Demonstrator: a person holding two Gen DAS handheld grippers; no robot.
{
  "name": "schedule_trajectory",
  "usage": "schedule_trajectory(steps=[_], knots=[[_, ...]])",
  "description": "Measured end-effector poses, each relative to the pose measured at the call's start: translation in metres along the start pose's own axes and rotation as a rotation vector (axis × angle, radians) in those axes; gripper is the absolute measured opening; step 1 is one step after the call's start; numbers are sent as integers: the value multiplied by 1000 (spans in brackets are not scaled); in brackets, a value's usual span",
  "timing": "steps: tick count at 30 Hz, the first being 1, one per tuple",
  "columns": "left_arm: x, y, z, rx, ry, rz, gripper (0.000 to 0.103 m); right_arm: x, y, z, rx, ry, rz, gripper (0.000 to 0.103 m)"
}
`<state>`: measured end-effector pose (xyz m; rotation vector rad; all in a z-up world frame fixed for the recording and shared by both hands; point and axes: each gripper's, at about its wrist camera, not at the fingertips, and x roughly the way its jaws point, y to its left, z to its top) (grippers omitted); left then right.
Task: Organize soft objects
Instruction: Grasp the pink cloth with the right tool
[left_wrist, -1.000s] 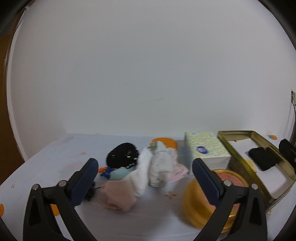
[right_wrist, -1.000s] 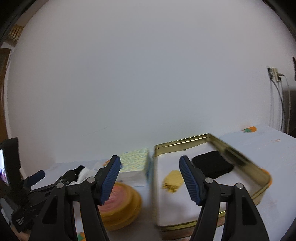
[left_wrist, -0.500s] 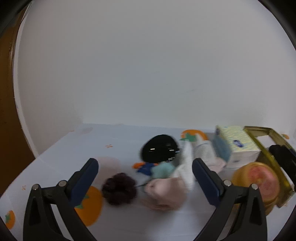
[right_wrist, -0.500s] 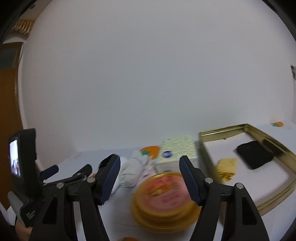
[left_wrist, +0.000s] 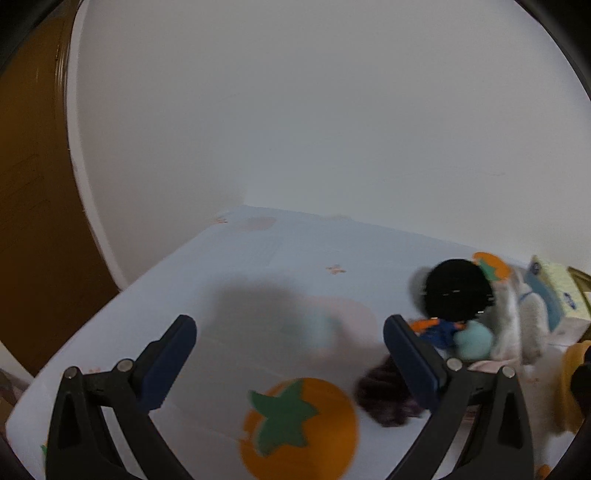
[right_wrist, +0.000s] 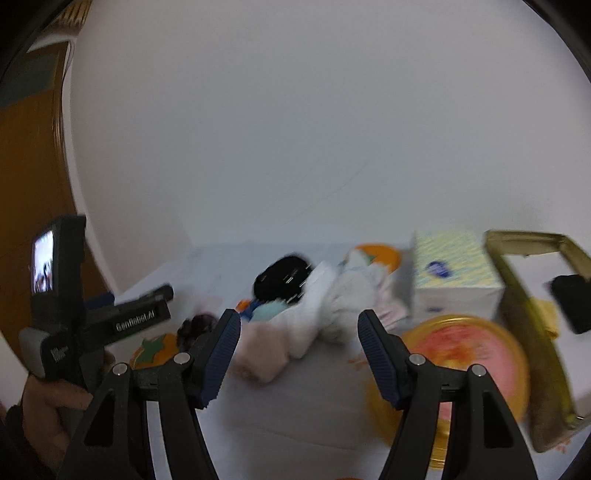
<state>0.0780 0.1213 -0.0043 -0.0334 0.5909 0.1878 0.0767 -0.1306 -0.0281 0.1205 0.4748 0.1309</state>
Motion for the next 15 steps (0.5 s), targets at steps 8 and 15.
schedule_trajectory(steps=[8, 15], knots=[[1, 2, 0, 10, 18, -9, 103, 65, 23, -1, 29, 244, 76, 68], [-1, -9, 0, 43, 31, -95, 103, 93, 24, -10, 61, 358, 110, 34]])
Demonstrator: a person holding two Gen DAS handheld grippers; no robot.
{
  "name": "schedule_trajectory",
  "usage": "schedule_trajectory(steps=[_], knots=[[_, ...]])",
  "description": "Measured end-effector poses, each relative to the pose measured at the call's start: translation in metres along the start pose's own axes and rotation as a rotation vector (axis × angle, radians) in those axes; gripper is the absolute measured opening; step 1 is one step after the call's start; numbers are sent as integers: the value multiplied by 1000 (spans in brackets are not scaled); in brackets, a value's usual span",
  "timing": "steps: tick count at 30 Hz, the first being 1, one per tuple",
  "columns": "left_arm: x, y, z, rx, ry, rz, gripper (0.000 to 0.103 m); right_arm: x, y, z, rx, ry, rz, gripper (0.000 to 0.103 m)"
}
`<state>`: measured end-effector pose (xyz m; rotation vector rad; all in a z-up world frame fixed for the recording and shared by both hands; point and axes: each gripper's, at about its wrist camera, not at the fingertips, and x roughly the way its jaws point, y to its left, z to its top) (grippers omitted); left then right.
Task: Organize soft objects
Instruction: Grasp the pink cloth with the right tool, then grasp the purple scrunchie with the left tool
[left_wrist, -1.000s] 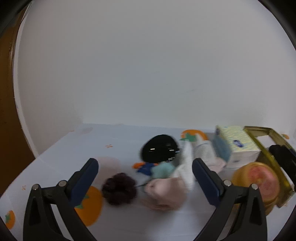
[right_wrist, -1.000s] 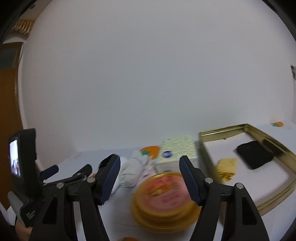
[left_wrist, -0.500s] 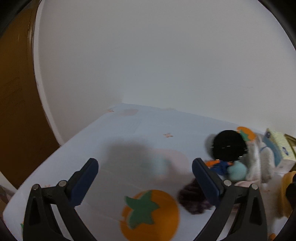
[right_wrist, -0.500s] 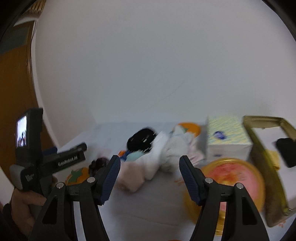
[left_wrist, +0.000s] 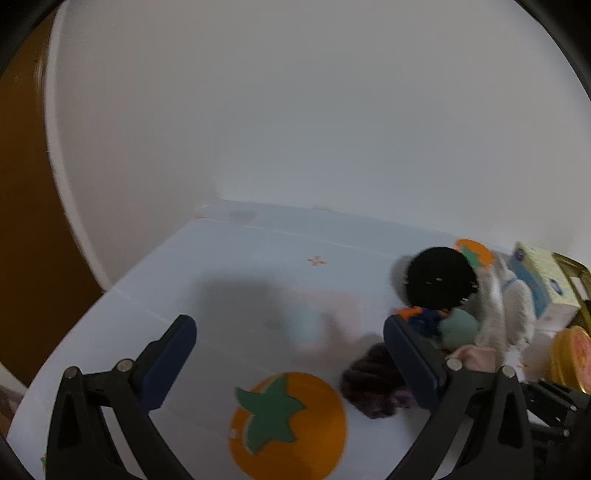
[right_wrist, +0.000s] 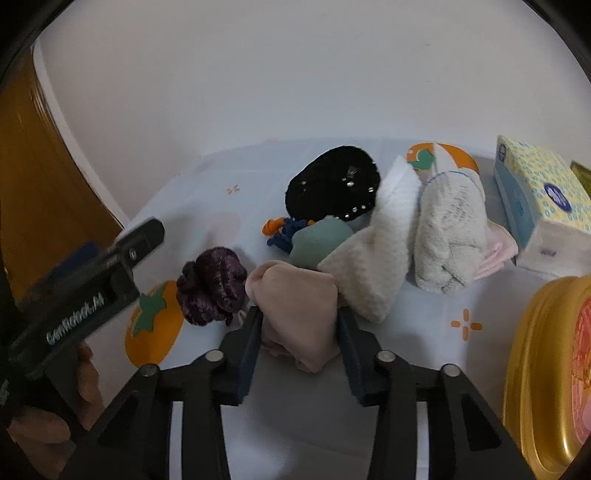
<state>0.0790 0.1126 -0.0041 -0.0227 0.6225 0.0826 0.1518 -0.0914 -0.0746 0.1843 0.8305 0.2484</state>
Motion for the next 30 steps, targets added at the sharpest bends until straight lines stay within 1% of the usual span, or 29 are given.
schedule_trajectory(steps=[3, 5, 9, 12, 14, 18, 21, 22, 23, 25, 26, 27, 28, 30], knots=[[0, -5, -1, 19, -3, -31, 103, -5, -3, -3, 12, -11, 31, 26], [1, -8, -2, 25, -1, -60, 103, -14, -3, -10, 2, -26, 53, 24], [2, -13, -3, 33, 18, -119, 103, -39, -6, -31, -34, -49, 92, 24], [4, -24, -6, 66, 35, -151, 103, -61, -15, -43, -48, -78, 114, 24], [5, -32, -8, 96, 41, -155, 103, -72, -23, -50, -53, -100, 123, 24], [10, -47, -11, 166, 79, -158, 102, -93, -29, -61, -76, -143, 122, 24], [19, -53, -12, 193, 130, -160, 95, -95, -27, -63, -83, -146, 121, 24], [22, -54, -12, 197, 150, -159, 89, -92, -26, -60, -84, -143, 123, 24], [28, -54, -13, 197, 182, -158, 85, -92, -25, -61, -83, -142, 124, 24], [39, -53, -14, 186, 241, -164, 80, -91, -27, -60, -76, -142, 123, 24], [44, -52, -16, 178, 270, -171, 75, -91, -26, -61, -71, -139, 122, 24], [48, -51, -16, 171, 292, -178, 75, -91, -26, -61, -67, -137, 121, 24], [46, -48, -15, 157, 287, -189, 71, -92, -27, -60, -63, -137, 121, 24], [44, -45, -14, 146, 282, -176, 62, -91, -28, -60, -58, -136, 121, 24]])
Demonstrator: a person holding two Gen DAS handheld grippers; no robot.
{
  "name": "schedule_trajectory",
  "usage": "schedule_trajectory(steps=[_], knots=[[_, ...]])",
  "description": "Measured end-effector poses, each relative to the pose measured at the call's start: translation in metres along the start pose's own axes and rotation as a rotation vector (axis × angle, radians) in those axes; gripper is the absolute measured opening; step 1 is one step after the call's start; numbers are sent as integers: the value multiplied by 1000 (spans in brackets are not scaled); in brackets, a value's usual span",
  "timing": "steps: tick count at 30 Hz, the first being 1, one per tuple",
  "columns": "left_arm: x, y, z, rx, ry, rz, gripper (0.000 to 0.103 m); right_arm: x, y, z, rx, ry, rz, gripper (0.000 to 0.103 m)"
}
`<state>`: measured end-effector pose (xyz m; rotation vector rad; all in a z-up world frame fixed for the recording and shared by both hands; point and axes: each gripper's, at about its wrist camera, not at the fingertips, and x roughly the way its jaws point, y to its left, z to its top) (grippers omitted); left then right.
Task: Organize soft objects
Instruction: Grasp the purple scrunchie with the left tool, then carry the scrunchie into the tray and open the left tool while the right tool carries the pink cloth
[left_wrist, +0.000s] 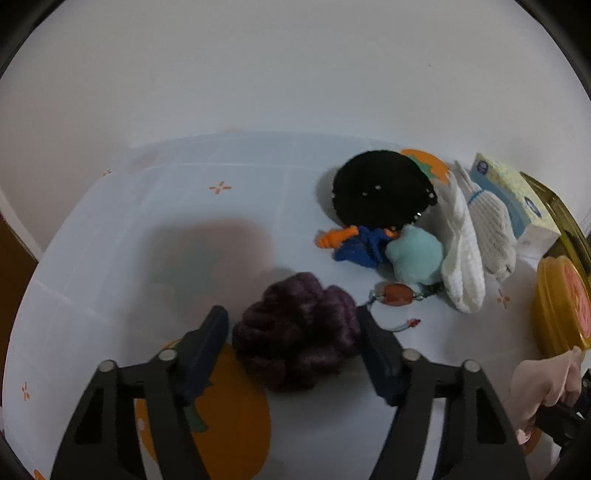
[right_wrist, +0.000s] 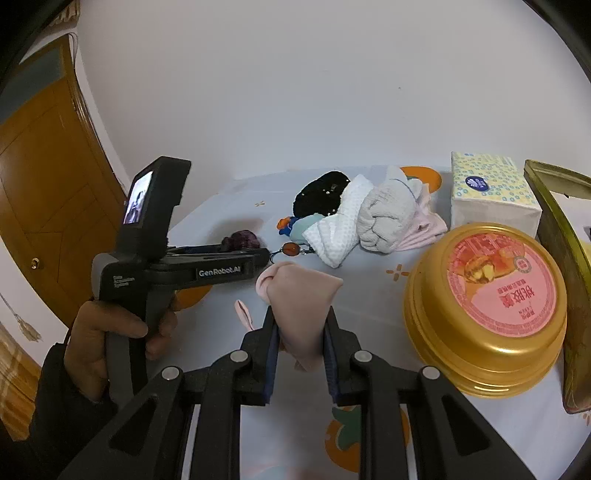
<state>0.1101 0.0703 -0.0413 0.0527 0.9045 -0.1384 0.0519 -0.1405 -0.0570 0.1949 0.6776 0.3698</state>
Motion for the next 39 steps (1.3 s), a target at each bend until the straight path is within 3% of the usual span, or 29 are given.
schedule_trajectory(steps=[2, 5, 9, 15, 21, 32, 39], knots=[[-4, 3, 0, -17, -8, 6, 50, 1, 0, 0, 1, -2, -1, 24], [-11, 11, -2, -48, -21, -16, 41, -1, 0, -1, 2, -12, -2, 24], [-30, 14, -5, -65, -100, -16, 40, -9, 2, -3, -4, -56, 4, 24], [-83, 13, -15, -94, -378, 15, 40, -31, 12, -1, -79, -191, -68, 24], [-100, 9, -18, -111, -486, 64, 40, -47, 10, 3, -118, -286, -138, 24], [-116, -41, -37, -51, -551, 97, 40, -59, 1, 3, -176, -331, -214, 24], [-113, -66, -39, -55, -543, 84, 40, -72, -21, 3, -154, -342, -251, 24]])
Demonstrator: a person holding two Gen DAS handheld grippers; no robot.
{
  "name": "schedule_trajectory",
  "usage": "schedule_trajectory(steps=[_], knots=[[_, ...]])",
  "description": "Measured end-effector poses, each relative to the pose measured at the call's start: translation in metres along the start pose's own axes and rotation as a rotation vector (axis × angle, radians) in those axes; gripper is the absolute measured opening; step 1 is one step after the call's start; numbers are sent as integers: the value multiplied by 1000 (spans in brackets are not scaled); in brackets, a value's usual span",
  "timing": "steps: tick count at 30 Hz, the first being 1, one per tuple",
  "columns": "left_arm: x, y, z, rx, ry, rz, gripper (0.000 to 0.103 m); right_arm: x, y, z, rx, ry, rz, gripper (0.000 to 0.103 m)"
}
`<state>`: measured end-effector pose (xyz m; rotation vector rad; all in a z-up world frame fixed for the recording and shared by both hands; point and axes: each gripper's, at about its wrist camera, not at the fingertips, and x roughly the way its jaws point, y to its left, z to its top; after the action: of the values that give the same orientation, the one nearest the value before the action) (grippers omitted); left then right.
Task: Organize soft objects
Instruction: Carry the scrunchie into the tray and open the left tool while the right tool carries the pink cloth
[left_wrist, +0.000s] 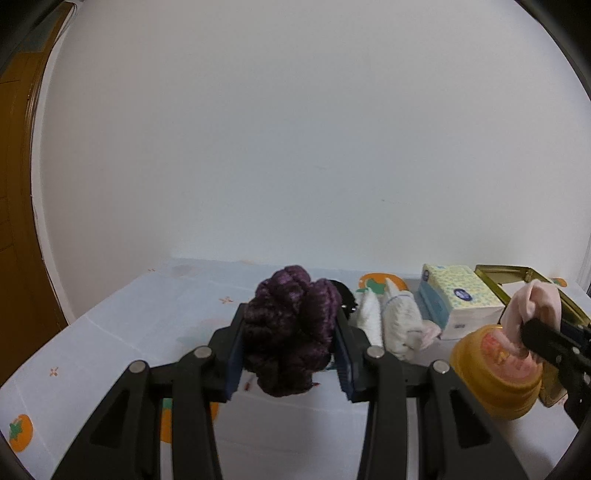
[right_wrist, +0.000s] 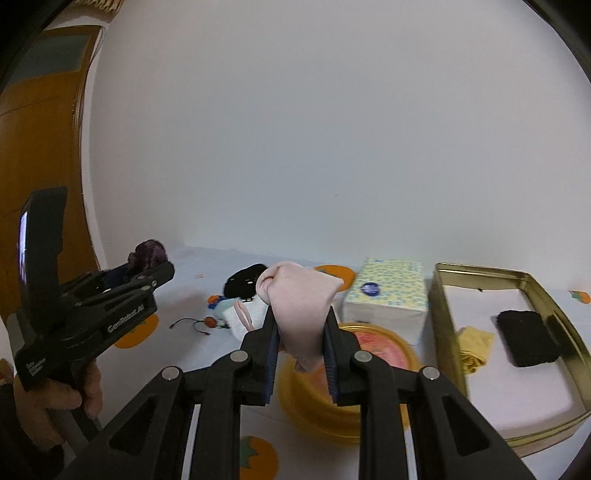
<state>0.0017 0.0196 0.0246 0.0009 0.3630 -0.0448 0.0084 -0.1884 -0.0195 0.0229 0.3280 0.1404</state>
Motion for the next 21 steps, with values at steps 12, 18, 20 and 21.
schedule_trajectory(steps=[12, 18, 20, 21], knots=[[-9, -43, -4, -4, 18, -57, 40, -17, -39, 1, 13, -25, -57, 24], [-14, -65, -6, 13, 20, -84, 40, -28, -59, 2, 23, -33, -85, 24], [-15, -72, -6, 20, 19, -91, 40, -35, -60, 3, 23, -37, -94, 24], [-16, -75, -6, 21, 18, -95, 40, -38, -63, 2, 23, -38, -100, 24]])
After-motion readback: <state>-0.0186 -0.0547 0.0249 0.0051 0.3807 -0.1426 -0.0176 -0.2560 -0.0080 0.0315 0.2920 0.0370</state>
